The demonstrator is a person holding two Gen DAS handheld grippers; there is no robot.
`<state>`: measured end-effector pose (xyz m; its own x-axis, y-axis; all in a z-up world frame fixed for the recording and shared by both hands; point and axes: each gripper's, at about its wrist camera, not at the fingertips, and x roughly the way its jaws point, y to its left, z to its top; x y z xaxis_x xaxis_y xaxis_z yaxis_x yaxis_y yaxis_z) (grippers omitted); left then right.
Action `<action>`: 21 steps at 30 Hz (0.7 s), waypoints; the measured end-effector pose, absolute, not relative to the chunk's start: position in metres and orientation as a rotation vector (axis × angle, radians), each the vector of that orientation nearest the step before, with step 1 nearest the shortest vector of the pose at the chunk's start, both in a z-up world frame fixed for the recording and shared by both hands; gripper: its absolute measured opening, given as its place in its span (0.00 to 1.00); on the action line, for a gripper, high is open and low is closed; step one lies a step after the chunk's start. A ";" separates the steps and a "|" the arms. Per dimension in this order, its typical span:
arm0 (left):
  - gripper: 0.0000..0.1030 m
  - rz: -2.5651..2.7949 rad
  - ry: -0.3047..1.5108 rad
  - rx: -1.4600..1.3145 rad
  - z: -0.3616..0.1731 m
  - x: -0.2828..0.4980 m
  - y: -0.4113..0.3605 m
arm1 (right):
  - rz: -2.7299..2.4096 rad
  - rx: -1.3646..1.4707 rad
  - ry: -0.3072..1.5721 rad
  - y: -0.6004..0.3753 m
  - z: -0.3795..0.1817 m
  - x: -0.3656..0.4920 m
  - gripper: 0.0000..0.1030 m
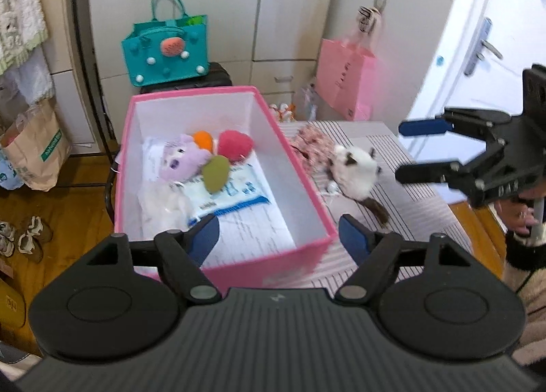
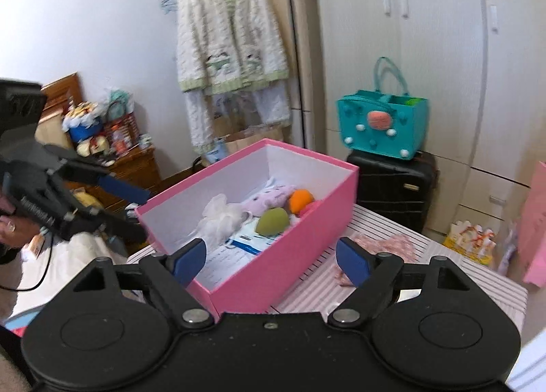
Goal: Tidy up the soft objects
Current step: 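Withdraw both grippers from the box toward the white cat plush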
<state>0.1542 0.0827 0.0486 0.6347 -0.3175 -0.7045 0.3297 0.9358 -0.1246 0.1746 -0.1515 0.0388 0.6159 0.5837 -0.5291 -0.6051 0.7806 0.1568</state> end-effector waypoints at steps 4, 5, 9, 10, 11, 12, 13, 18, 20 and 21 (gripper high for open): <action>0.84 -0.400 0.811 0.043 0.049 0.141 0.065 | 0.656 -0.048 0.584 -0.167 0.038 0.155 0.86; 0.87 -0.410 0.809 0.052 0.049 0.137 0.061 | 0.651 -0.053 0.580 -0.170 0.038 0.151 0.87; 0.92 -0.447 0.804 0.098 0.048 0.125 0.039 | 0.636 -0.076 0.564 -0.182 0.035 0.130 0.89; 0.92 -0.461 0.807 0.110 0.047 0.123 0.033 | 0.633 -0.081 0.565 -0.185 0.033 0.125 0.89; 0.92 -0.478 0.812 0.116 0.044 0.122 0.026 | 0.630 -0.084 0.566 -0.187 0.031 0.122 0.89; 0.92 -0.495 0.824 0.122 0.042 0.121 0.019 | 0.626 -0.088 0.568 -0.190 0.029 0.118 0.89; 0.92 -0.513 0.840 0.133 0.038 0.121 0.012 | 0.622 -0.092 0.571 -0.192 0.027 0.115 0.89; 0.92 -0.583 0.850 0.181 0.027 0.121 -0.019 | 0.600 -0.116 0.590 -0.206 0.010 0.106 0.93; 0.92 -0.593 0.843 0.179 0.024 0.124 -0.028 | 0.585 -0.116 0.594 -0.213 0.003 0.105 0.93; 0.92 -0.584 0.836 0.183 0.023 0.125 -0.033 | 0.577 -0.116 0.594 -0.216 0.000 0.105 0.94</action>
